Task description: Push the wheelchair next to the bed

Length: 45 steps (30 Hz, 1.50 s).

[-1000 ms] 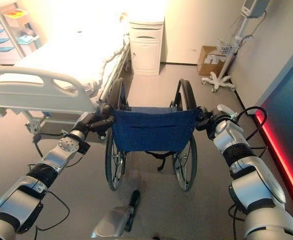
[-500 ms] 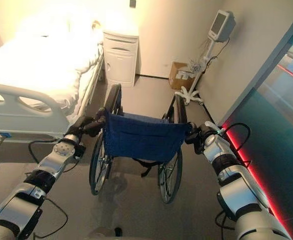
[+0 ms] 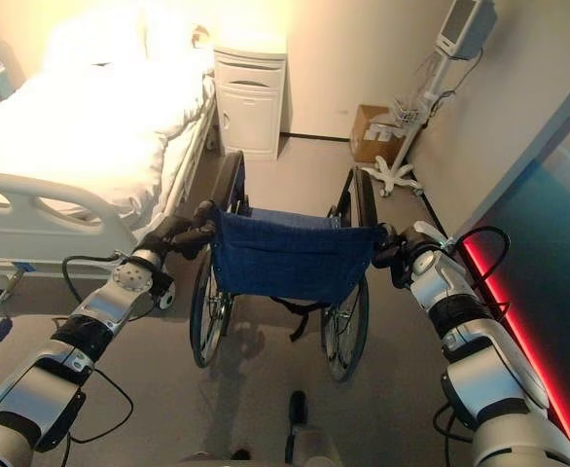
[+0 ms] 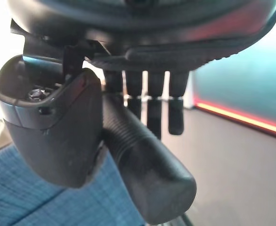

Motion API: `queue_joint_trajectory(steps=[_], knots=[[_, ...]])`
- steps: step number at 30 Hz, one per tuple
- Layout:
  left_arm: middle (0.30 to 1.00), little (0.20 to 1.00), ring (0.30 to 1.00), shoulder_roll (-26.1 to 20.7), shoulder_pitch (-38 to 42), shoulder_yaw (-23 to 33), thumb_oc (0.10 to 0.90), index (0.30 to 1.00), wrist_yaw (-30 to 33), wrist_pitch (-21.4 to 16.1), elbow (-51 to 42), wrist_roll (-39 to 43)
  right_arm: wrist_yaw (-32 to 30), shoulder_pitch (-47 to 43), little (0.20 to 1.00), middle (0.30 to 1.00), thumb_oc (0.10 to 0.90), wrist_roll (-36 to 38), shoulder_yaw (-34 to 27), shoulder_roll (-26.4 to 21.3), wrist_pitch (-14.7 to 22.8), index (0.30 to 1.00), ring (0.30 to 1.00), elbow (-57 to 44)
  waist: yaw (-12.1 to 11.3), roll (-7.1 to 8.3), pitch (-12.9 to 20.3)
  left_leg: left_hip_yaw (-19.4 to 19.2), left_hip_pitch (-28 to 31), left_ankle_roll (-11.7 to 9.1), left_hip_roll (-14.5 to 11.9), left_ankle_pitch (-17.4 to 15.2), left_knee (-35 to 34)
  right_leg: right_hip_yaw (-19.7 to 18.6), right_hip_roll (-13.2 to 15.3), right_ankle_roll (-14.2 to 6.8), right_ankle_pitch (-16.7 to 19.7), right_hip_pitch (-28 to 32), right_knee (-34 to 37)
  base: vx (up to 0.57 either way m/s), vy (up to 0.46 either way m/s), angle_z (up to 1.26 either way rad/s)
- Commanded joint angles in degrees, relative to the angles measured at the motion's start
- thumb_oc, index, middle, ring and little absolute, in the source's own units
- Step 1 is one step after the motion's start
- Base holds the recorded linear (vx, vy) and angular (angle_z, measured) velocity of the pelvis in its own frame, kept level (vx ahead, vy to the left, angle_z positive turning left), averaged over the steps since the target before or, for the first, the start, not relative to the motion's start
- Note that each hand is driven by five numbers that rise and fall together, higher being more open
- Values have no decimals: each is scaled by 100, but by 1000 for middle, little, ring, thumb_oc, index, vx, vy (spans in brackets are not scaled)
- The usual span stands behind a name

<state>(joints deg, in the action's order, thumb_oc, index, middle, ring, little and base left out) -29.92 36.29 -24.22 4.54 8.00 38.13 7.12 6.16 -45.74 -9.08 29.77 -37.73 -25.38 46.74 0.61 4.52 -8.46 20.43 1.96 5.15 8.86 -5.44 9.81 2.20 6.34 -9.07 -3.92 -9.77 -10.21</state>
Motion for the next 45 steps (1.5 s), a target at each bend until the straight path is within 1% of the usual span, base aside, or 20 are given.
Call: queue_joint_trajectory(steps=[1, 4, 6, 7, 9, 12, 14, 19, 22, 24, 25, 27, 28, 29, 31, 34, 35, 38, 42, 45], knots=[[300, 300, 300, 122, -313, -193, 400, 300, -208, 76, -71, -119, 871, -173, 300, 300, 400, 310, 469, 532, 357, 300, 300, -237, -197, -139, -109, -905, 854, -586, -763, -243, 602, 126, -99, 305, 898, 52, 104, 363, -221, 32], [300, 300, 300, 162, -393, -194, 400, 300, -151, -10, -162, -100, 868, -9, 300, 300, 400, 243, 402, 353, 438, 300, 300, -319, -25, -140, -39, -1442, 993, -877, -1360, 791, 1016, 549, -126, 486, 782, 296, 209, 383, -247, 72], [300, 300, 300, 215, -330, -267, 400, 300, -122, -92, -140, -44, 665, 178, 300, 300, 400, 345, 372, 260, 438, 300, 300, -416, -23, -20, -110, -1949, 424, -962, -1591, 1265, 1777, 851, -112, 686, 625, 678, 294, 331, -319, 82], [300, 300, 300, 232, -299, -275, 400, 300, -124, -97, -129, -50, 632, 220, 300, 300, 400, 357, 351, 245, 418, 300, 300, -444, -59, 33, -164, -2081, 115, -929, -1577, 1300, 1825, 881, -109, 728, 578, 838, 338, 328, -293, 57], [300, 300, 300, 265, -264, -280, 400, 300, -90, -217, -29, -85, 533, 255, 300, 300, 400, 341, 346, 282, 493, 300, 300, -340, -252, 29, -373, -2112, -419, -777, -1311, 1004, 1683, 777, -255, 730, 455, 1239, 442, 337, -196, 31], [300, 300, 300, 238, -330, -134, 400, 300, -83, -272, -12, -129, 515, 120, 300, 300, 400, 313, 391, 377, 460, 300, 300, -245, -494, -66, -479, -2084, -741, -757, -875, 998, 717, 624, -506, 683, 339, 1588, 591, 414, -105, -12], [300, 300, 300, 177, -366, -108, 400, 300, -44, -213, -21, -102, 572, 41, 300, 300, 400, 258, 451, 489, 328, 300, 300, -312, -748, -234, -535, -2002, -1208, -834, -629, 1303, 99, 443, -770, 718, 159, 1900, 664, 523, -77, -47], [300, 300, 300, 39, -702, 130, 400, 300, -53, -86, -148, 83, 963, 18, 300, 300, 400, 114, 513, 385, 382, 300, 300, -495, -1013, -441, -489, -2112, -1458, -946, -665, 1902, -832, 242, -1016, 770, -159, 2312, 651, 490, 49, -64], [300, 300, 300, 5, -1083, 347, 400, 300, -184, -104, -238, -48, 1299, 153, 300, 300, 400, -75, 466, 269, 359, 300, 300, -642, -1096, -520, -381, -2431, -1394, -917, -763, 1803, -1152, 316, -990, 744, -456, 2543, 449, 597, 190, -45], [300, 300, 300, -20, -1162, 380, 400, 300, -214, -104, -273, -66, 1372, 209, 300, 300, 400, -141, 434, 252, 378, 300, 300, -660, -1122, -510, -344, -2571, -1364, -879, -768, 1716, -1138, 345, -947, 716, -527, 2641, 387, 537, 221, -20], [300, 300, 300, -84, -1238, 438, 400, 300, -258, -90, -321, -65, 1452, 292, 300, 300, 400, -205, 398, 237, 426, 300, 300, -670, -1175, -468, -242, -2804, -1341, -753, -762, 1528, -1012, 390, -862, 644, -623, 2799, 267, 525, 229, -27], [300, 300, 300, -102, -1275, 455, 400, 300, -240, -96, -288, 1, 1444, 358, 300, 300, 400, -162, 363, 263, 479, 300, 300, -619, -1205, -404, -185, -2852, -1332, -643, -706, 1381, -887, 375, -795, 581, -598, 2836, 148, 583, 274, -38], [300, 300, 300, -85, -1275, 423, 400, 300, -219, -111, -177, 91, 1540, 513, 300, 300, 400, -287, 264, 335, 590, 300, 300, -494, -1256, -242, -148, -2734, -1440, -457, -543, 1119, -521, 407, -578, 390, -246, 2830, -194, 614, 304, -39], [300, 300, 300, -87, -1278, 424, 400, 300, -226, -119, -170, 93, 1538, 543, 300, 300, 400, -302, 255, 342, 597, 300, 300, -492, -1274, -231, -134, -2716, -1454, -433, -542, 1091, -480, 400, -562, 355, -150, 2795, -231, 541, 280, -37], [300, 300, 300, -108, -1313, 472, 400, 300, -293, -118, -223, -15, 1372, 693, 300, 300, 400, -371, 260, 376, 742, 300, 300, -454, -1322, -108, -131, -2629, -1340, -291, -464, 958, -357, 468, -284, 62, 464, 2600, -667, 464, 237, -21], [300, 300, 300, -99, -1359, 362, 400, 300, -258, -186, -193, -308, 1123, 784, 300, 300, 400, -435, 190, 412, 1108, 300, 300, -213, -1377, -101, -77, -2455, -1199, -139, -419, 865, -379, 437, -186, -6, 824, 2492, -1367, 517, 227, -7], [300, 300, 300, -93, -1344, 224, 400, 300, -165, -253, -155, -384, 904, 827, 300, 300, 400, -479, 158, 447, 1324, 300, 300, -36, -1369, -118, -37, -2307, -1089, -58, -369, 794, -422, 373, -216, -87, 1250, 2198, -1924, 510, 193, 0], [300, 300, 300, 40, -1254, 99, 400, 300, -76, -327, -16, -408, 590, 771, 300, 300, 400, -660, 235, 517, 1466, 300, 300, 158, -1232, -202, -89, -2135, -748, 7, -345, 637, -453, 493, 25, -30, 1356, 1397, -2271, 461, 118, 12], [300, 300, 300, 135, -1148, -6, 400, 300, -93, -411, 32, -456, 362, 661, 300, 300, 400, -462, 338, 574, 1313, 300, 300, 289, -1019, -293, -240, -1836, -318, -15, -362, 447, -480, 580, 114, 127, 1198, 472, -1415, 472, -72, 1], [300, 300, 300, 116, -1056, -94, 400, 300, -194, -391, -75, -445, 363, 547, 300, 300, 400, -210, 415, 500, 990, 300, 300, 136, -724, -119, -427, -1417, 150, -25, -156, -25, -357, 432, 264, 24, 1489, -77, -55, 527, -161, 64]])
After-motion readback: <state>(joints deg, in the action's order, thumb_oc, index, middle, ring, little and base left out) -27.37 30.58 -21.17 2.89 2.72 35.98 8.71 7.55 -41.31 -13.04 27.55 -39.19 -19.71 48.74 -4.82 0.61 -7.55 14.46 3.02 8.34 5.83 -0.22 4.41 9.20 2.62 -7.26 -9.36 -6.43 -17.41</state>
